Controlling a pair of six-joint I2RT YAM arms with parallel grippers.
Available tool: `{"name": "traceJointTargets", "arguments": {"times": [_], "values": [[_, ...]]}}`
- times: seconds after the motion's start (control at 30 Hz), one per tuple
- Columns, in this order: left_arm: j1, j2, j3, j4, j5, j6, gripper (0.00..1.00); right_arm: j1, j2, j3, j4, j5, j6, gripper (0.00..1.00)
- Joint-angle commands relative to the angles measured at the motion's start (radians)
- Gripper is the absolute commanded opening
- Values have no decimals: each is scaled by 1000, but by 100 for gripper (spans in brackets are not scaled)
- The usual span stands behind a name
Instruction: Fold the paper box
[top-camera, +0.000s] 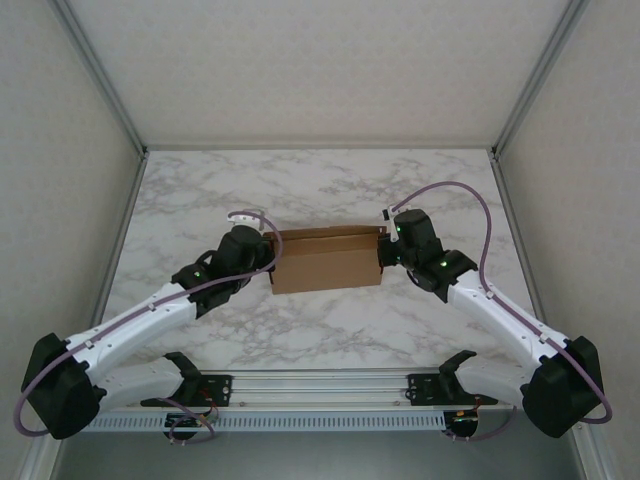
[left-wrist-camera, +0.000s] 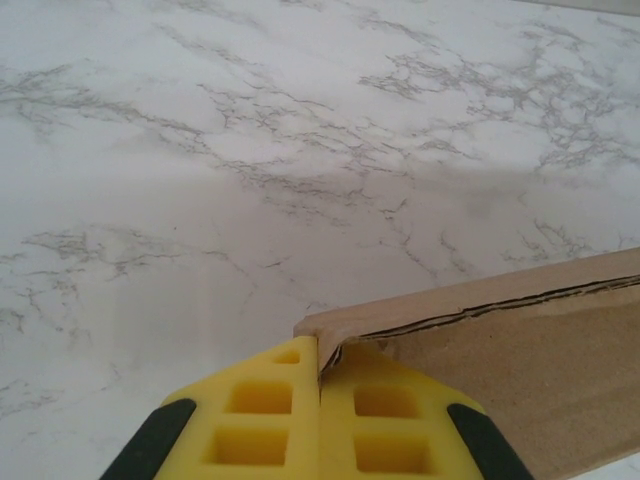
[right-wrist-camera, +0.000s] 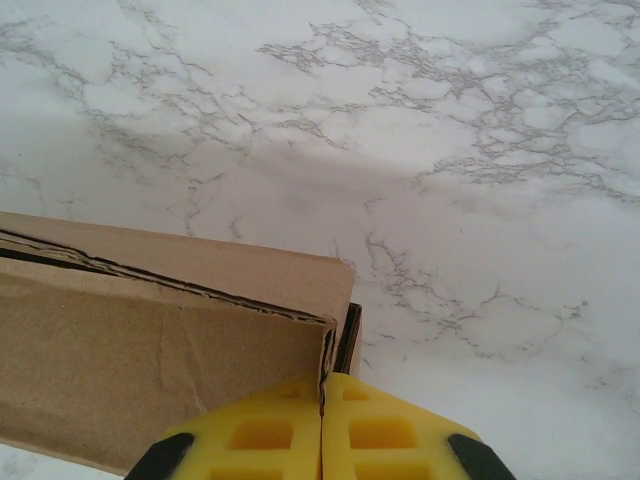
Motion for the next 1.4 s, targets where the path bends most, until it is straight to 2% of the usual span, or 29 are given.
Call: {"name": "traceJointTargets", "arguments": {"times": [0.0,0.37,0.53,0.7,1.03,1.37], "values": [[-12,28,22,-73,95,-64,0,14,41,-48,-105,-87,13,7],[-12,63,69,-107,72,-190,0,27,52,-52,-102,-81,10,6],[-11,62,72,-116,55,-192,0,30,51,-52,-105,-75,5,6],[-12,49,13,-103,49,-167,0,30,42,-55,-107,-68,2,6],[-29,-2,-120,-62,56,-201,0,32,20,-55,-114,-57,-2,6],[-91,-35,-188,-50,-16,-194,0,34,-38,-103,-59,-64,25,8]]}}
